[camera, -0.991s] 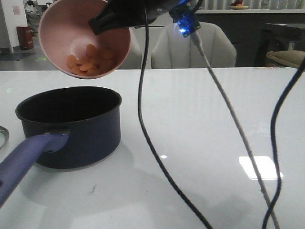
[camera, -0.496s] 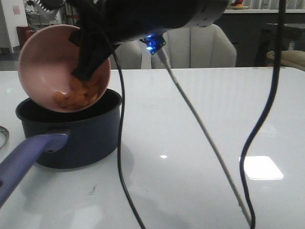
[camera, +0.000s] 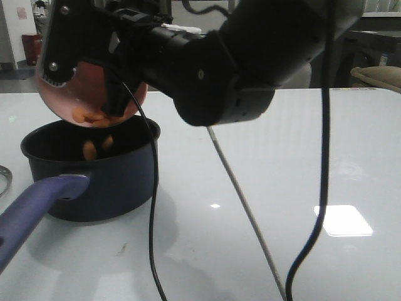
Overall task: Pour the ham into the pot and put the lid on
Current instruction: 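Tilt the pink bowl over the pot to pour the orange slices, then carry the empty bowl back and lower it onto the table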
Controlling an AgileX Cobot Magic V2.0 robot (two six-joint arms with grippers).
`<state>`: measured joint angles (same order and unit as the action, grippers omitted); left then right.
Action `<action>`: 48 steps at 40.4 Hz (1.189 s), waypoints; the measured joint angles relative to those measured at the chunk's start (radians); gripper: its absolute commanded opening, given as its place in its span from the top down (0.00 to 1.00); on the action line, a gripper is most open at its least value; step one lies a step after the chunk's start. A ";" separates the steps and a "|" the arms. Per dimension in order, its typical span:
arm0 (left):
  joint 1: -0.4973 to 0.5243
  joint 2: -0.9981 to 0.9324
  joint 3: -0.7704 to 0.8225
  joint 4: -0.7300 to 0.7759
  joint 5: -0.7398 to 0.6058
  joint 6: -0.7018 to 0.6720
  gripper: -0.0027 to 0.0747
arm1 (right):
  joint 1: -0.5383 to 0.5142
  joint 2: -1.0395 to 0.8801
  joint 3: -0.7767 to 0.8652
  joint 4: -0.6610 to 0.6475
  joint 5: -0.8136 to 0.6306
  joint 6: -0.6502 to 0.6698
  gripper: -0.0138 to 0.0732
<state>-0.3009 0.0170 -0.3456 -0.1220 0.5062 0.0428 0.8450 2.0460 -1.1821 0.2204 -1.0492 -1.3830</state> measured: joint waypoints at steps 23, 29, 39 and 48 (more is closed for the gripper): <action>0.000 0.000 0.000 0.000 0.000 0.000 0.19 | 0.001 -0.007 0.031 0.026 -0.068 0.311 0.69; 0.000 0.000 0.000 0.000 0.000 0.000 0.19 | 0.001 -0.091 0.031 0.107 0.133 0.557 0.69; 0.000 0.000 0.000 0.000 0.000 0.000 0.19 | -0.001 -0.252 0.034 0.172 0.632 0.778 0.69; 0.000 0.000 0.000 0.000 0.000 0.000 0.19 | -0.058 -0.388 0.035 0.259 0.987 0.797 0.69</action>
<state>-0.3009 0.0170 -0.3456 -0.1220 0.5062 0.0428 0.7871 1.6577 -1.1466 0.4797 -0.0624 -0.5858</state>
